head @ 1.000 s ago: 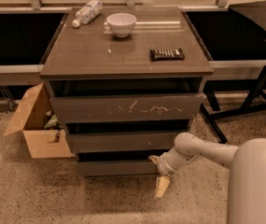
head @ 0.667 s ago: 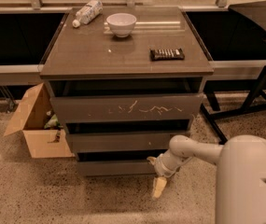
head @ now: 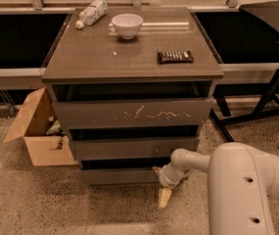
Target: Open bottom drawer
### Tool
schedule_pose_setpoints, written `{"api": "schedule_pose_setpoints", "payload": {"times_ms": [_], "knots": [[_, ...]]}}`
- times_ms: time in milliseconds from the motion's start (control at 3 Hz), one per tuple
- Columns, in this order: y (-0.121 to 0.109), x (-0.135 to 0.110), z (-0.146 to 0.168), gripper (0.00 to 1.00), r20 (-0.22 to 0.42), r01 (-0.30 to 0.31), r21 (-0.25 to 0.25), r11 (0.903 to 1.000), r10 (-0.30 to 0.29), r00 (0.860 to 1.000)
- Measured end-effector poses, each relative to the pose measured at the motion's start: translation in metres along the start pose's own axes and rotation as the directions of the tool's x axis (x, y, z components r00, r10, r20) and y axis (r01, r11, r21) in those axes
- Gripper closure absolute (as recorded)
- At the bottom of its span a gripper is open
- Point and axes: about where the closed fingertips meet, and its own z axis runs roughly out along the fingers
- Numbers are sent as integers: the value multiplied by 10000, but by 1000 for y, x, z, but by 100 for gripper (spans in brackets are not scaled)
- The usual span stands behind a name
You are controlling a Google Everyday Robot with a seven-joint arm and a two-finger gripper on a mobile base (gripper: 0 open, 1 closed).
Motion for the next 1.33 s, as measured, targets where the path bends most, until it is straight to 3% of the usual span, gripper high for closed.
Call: {"api": "schedule_pose_setpoints", "payload": {"times_ms": [667,1333], "knots": [[-34,19,25,0,-518,703,885,9936,-659,9965],[-63,38,43,0,-621,599,1027,9929,-537,9966]]}}
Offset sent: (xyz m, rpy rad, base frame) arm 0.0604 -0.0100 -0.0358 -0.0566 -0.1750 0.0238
